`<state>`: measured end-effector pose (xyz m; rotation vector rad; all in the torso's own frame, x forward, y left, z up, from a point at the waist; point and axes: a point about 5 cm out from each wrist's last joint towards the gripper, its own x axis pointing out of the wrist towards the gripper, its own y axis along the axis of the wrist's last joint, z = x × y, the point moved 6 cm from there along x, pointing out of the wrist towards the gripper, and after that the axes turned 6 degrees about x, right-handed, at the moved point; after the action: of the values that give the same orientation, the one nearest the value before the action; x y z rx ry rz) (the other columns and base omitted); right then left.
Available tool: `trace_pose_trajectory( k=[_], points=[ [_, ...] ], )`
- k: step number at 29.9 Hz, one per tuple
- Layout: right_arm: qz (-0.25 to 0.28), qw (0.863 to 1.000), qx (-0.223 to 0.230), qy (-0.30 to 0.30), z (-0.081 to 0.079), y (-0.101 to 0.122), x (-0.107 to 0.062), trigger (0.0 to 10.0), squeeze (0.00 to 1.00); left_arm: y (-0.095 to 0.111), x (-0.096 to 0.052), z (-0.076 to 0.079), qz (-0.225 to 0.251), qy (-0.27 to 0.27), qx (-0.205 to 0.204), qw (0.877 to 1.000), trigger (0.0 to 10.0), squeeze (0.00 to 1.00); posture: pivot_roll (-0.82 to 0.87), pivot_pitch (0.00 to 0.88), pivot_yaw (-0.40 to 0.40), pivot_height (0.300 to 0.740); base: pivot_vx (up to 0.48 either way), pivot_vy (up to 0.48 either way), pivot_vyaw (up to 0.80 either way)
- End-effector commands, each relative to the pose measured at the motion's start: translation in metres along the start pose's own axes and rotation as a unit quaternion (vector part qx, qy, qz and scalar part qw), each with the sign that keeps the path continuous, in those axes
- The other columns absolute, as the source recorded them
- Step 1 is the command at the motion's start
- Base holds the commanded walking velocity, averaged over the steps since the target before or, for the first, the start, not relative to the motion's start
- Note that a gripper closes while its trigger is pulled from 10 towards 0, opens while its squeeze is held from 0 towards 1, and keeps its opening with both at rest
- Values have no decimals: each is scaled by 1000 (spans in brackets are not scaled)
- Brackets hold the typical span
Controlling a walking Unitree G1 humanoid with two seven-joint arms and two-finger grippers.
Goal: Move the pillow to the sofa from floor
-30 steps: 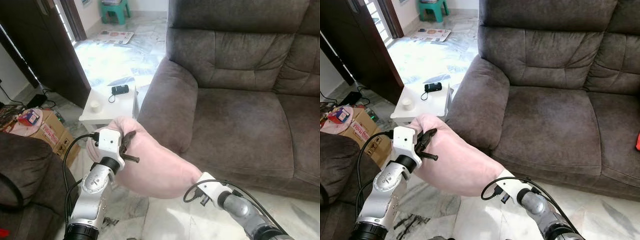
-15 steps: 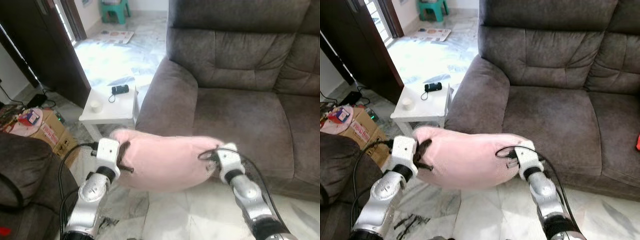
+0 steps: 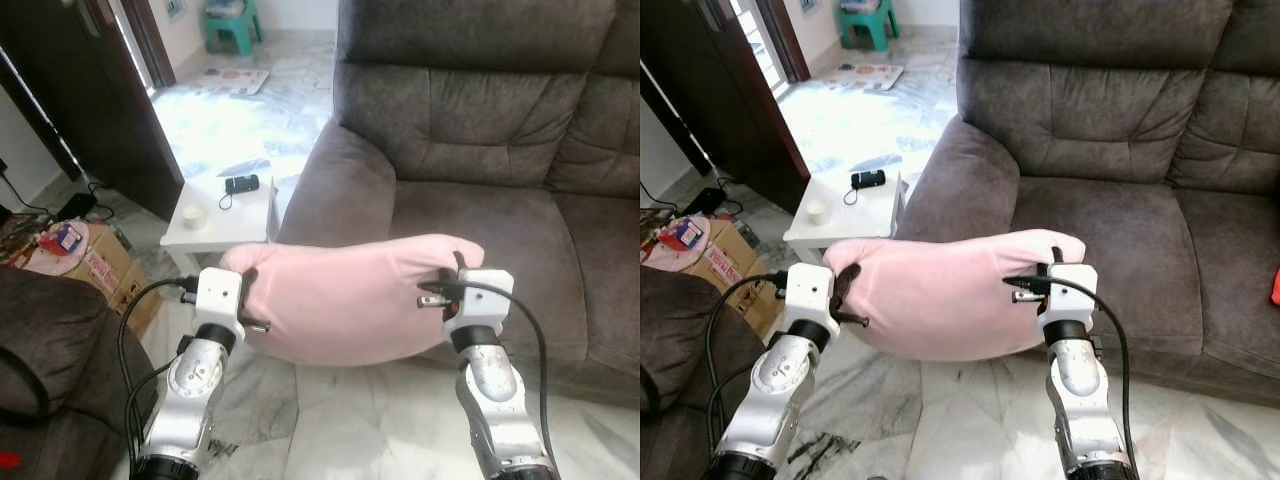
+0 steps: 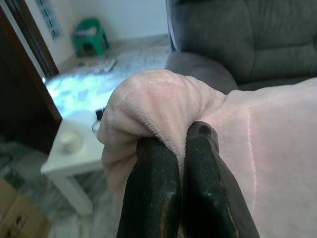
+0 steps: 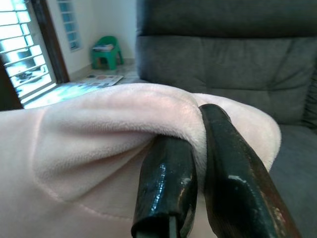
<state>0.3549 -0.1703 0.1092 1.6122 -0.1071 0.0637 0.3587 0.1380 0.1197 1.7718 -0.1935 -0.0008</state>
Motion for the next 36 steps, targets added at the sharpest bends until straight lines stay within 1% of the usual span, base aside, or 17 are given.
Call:
trace_pose_trajectory(
  k=[1, 4, 7, 10, 12, 13, 14, 16, 17, 24, 27, 30, 33, 34, 36],
  points=[
    [40, 999, 15, -27, 13, 23, 2, 10000, 0, 15, 1, -19, 30, 37, 3, 999, 10000, 0, -84, 0, 54, 740, 0, 0, -775],
    [32, 999, 4, -18, 9, 19, 2, 10000, 0, 14, 2, -18, 30, 37, 3, 999, 10000, 0, -82, 0, 50, 740, 0, 0, -775],
    [31, 999, 12, -24, 10, 20, 2, 10000, 0, 9, 4, -15, 21, 32, 3, 999, 10000, 0, -89, 0, 56, 740, 0, 0, -769],
    [35, 999, 6, -24, 9, 22, 3, 10000, 0, 7, 4, -15, 18, 31, 8, 999, 10000, 0, -92, 0, 60, 740, 0, 0, -763],
    [41, 999, 0, -14, 3, 26, 4, 10000, 0, 9, 6, -19, 20, 40, 12, 999, 10000, 0, -93, 0, 64, 740, 0, -165, -763],
    [41, 999, 0, -14, 3, 26, 4, 10000, 0, 9, 6, -19, 20, 40, 12, 999, 10000, 0, -93, 0, 64, 740, 0, -330, -763],
    [43, 999, -5, -10, 0, 26, 5, 10000, 0, 11, 7, -20, 25, 41, 22, 999, 10000, 0, -94, 0, 64, 740, 0, -472, -763],
    [43, 999, -3, -7, -2, 26, 5, 10000, 0, 12, 9, -22, 26, 44, 20, 998, 10000, 0, -95, 0, 65, 740, 0, -480, -763],
    [44, 999, -4, -3, -5, 27, 5, 10000, 0, 14, 10, -22, 30, 45, 10, 998, 10000, 0, -97, 0, 67, 740, 0, -472, -763],
    [46, 999, -14, 4, -8, 28, 7, 10000, 0, 16, 13, -18, 36, 38, 3, 999, 10000, 0, -93, 0, 65, 740, 0, 0, -766],
    [50, 998, -25, 10, -10, 31, 9, 10000, 0, 19, 14, -19, 40, 39, 2, 998, 10000, 0, -91, 0, 62, 740, 0, 0, -763],
    [50, 998, -23, 14, -12, 31, 9, 10000, 0, 20, 13, -20, 43, 45, 0, 998, 10000, 0, -83, 0, 57, 740, 0, 0, -763],
    [54, 997, -32, 33, -19, 32, 10, 10000, 0, 19, 11, -21, 43, 48, 2, 998, 10000, 0, -76, 0, 53, 740, 0, 0, -185],
    [54, 997, -32, 33, -19, 32, 10, 10000, 0, 19, 11, -21, 43, 48, 2, 998, 10000, 0, -76, 0, 53, 740, 0, 0, 0],
    [56, 997, -27, 44, -26, 34, 12, 10000, 0, 21, 10, -24, 45, 54, 5, 998, 10000, 0, -72, 0, 49, 740, 0, 0, 0]
  ],
)
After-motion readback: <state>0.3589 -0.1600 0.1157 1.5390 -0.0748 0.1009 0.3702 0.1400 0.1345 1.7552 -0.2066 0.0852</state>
